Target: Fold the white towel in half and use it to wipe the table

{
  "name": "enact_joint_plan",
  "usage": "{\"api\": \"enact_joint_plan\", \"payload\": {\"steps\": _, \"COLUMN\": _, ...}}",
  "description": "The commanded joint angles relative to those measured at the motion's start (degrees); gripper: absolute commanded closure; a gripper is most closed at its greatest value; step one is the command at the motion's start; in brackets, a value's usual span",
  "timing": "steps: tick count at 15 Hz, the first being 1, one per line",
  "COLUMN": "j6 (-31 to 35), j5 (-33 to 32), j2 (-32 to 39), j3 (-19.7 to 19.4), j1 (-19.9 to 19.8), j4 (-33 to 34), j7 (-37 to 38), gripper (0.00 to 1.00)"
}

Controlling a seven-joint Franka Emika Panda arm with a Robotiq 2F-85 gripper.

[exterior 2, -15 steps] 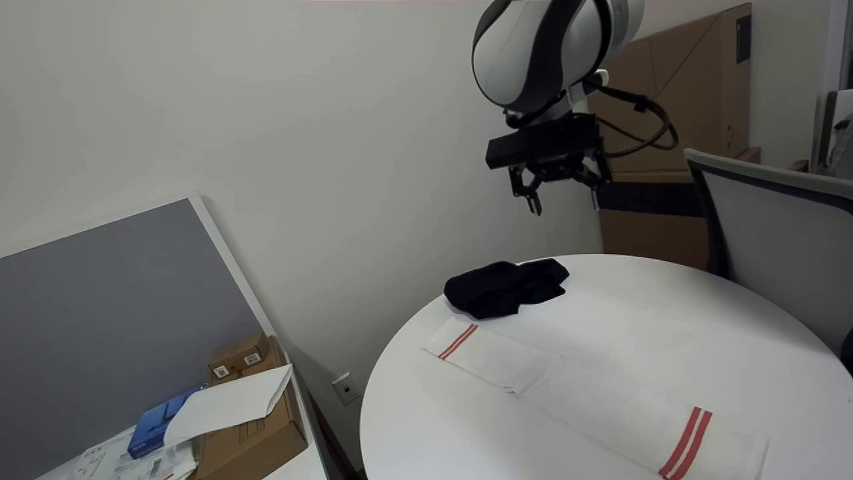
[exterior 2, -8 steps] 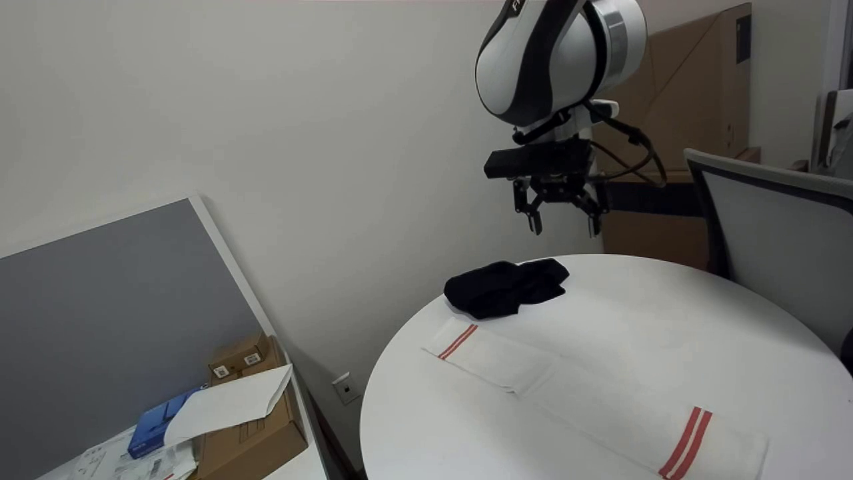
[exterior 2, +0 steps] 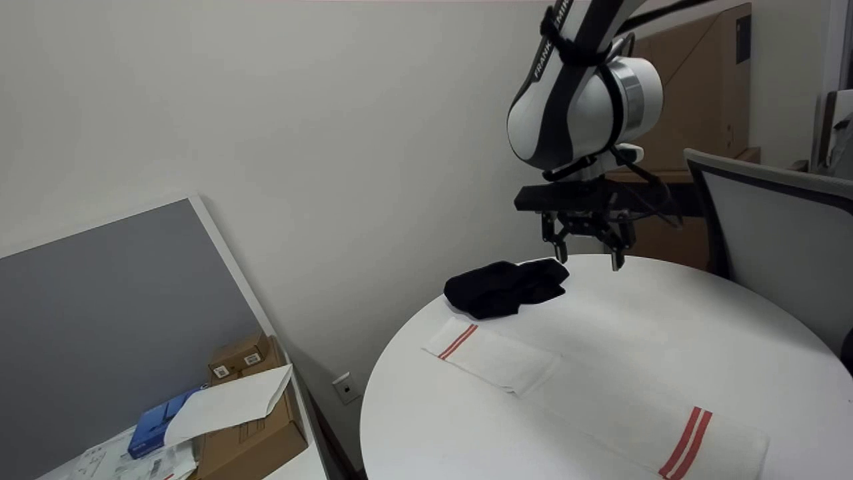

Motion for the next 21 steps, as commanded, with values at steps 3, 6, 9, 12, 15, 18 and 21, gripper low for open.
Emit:
{"api": "enact_joint_plan", "payload": {"steps": 3, "j6": -1.3, "j5": 0.76, "j2": 12.68, "j3": -2.57, "j1": 0.69, "j4": 8.82, "j7": -1.98, "gripper": 0.0}}
{"api": "enact_joint_plan", "payload": {"steps": 6, "j6": -2.16, "j5": 1.0, "j2": 18.17, "j3": -2.95, "j1": 1.41, "j4": 13.23, "j7": -1.86, "gripper": 0.0}}
{"api": "enact_joint_plan", "payload": {"steps": 9, "j6": -2.18, "j5": 3.25, "j2": 20.58, "j3": -1.85, "j1": 0.77, "j4": 15.87, "j7": -3.71, "gripper": 0.0}}
{"api": "enact_joint_plan", "payload": {"steps": 12, "j6": 1.68, "j5": 3.52, "j2": 17.32, "j3": -1.9, "j1": 2.2, "j4": 14.09, "j7": -4.35, "gripper": 0.0}}
{"api": "enact_joint_plan", "payload": {"steps": 15, "j6": 2.97, "j5": 2.96, "j2": 15.89, "j3": -1.67, "j1": 3.57, "j4": 14.1, "j7": -5.44, "gripper": 0.0}}
{"api": "enact_joint_plan", "payload": {"steps": 18, "j6": 3.73, "j5": 3.85, "j2": 14.44, "j3": -0.65, "j1": 3.68, "j4": 13.08, "j7": -8.27, "gripper": 0.0}}
{"api": "enact_joint_plan", "payload": {"steps": 21, "j6": 2.03, "j5": 2.91, "j2": 15.46, "j3": -1.78, "j1": 4.77, "j4": 14.59, "j7": -6.35, "gripper": 0.0}}
